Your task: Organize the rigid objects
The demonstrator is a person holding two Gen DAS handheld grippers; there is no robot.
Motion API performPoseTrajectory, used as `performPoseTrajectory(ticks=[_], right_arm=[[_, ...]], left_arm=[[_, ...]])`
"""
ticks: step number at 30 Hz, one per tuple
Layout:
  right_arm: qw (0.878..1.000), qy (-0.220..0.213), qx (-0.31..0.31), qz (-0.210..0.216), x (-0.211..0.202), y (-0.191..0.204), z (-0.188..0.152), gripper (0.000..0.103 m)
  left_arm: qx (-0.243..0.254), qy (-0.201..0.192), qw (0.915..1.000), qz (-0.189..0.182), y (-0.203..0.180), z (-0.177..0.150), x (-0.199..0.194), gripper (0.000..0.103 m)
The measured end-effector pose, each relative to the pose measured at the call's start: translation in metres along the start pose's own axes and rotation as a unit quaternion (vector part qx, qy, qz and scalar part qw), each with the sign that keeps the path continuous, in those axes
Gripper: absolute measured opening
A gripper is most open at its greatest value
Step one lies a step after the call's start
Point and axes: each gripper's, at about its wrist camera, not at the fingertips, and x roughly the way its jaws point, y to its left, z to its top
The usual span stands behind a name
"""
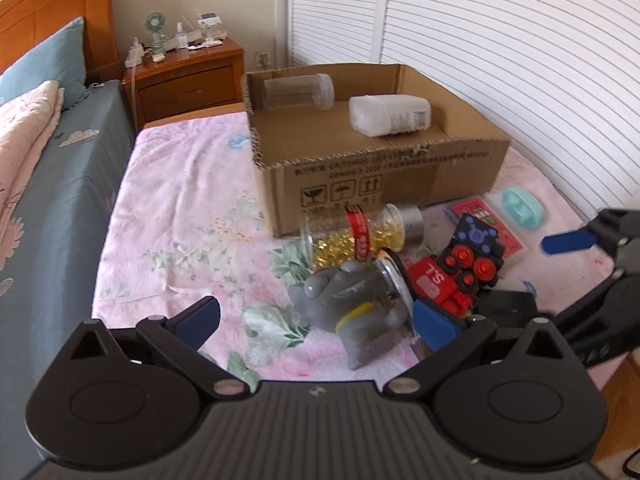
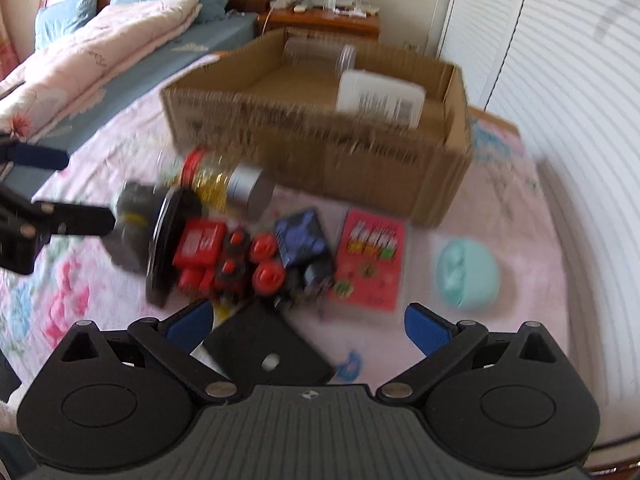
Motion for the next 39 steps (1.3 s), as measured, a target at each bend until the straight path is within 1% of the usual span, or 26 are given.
performPoseTrajectory(ticks=[3,7,10,12,15,16,23,26,31,35,37,39], right_arm=[[1.0,0.004,-0.008,-0.012,0.008,0.01,-0.004,0.103],[1.0,0.002,0.008,-0.007,0.015,0.014,-0.003,0.103],[1.0,0.003,0.009,-0.026,0.02,0.015,-0.001,0.103],[1.0,0.002,0.019,-0.022,0.019,0.01,-0.003,0.103],[0.999,0.005,0.038,-0.012,0.018,-0.001,-0.009,0.103],[0.999,0.004,0.038,-0.015,0.016,-0.003,-0.013,0.103],[0.998,0.006,0.059,-0.025,0.005,-0.024,-0.031,0.103],[0.998,0.003,0.058,-0.024,0.003,-0.025,-0.035,0.103],[0.998,0.002,0.055,-0.022,0.002,-0.026,-0.036,0.103],[0.998,-0.001,0.053,-0.021,0.002,-0.026,-0.036,0.103],[0.998,-0.005,0.052,-0.021,0.001,-0.026,-0.037,0.103],[0.998,-0.009,0.052,-0.021,0.001,-0.025,-0.038,0.103]], left_arm=[[0.005,0.005,0.9999,-0.012,0.0,-0.003,0.002,0.102],[0.014,0.004,0.9996,-0.024,0.001,-0.006,0.005,0.102],[0.014,0.008,0.9997,-0.021,0.003,-0.006,0.007,0.102],[0.012,0.005,0.9997,-0.019,0.003,-0.006,0.01,0.102],[0.007,0.009,0.9995,-0.029,0.003,-0.005,0.015,0.102],[0.008,0.011,0.9994,-0.031,0.002,-0.005,0.017,0.102],[0.01,0.022,0.9995,-0.018,-0.002,-0.008,0.033,0.102],[0.008,0.031,0.9995,-0.001,0.003,-0.011,0.036,0.102],[-0.013,0.035,0.9992,-0.011,0.02,-0.017,0.03,0.102],[-0.022,0.038,0.999,-0.002,0.033,-0.022,0.022,0.102],[-0.022,0.033,0.9992,0.006,0.037,-0.022,0.018,0.102],[-0.017,0.029,0.9994,0.006,0.039,-0.022,0.017,0.102]])
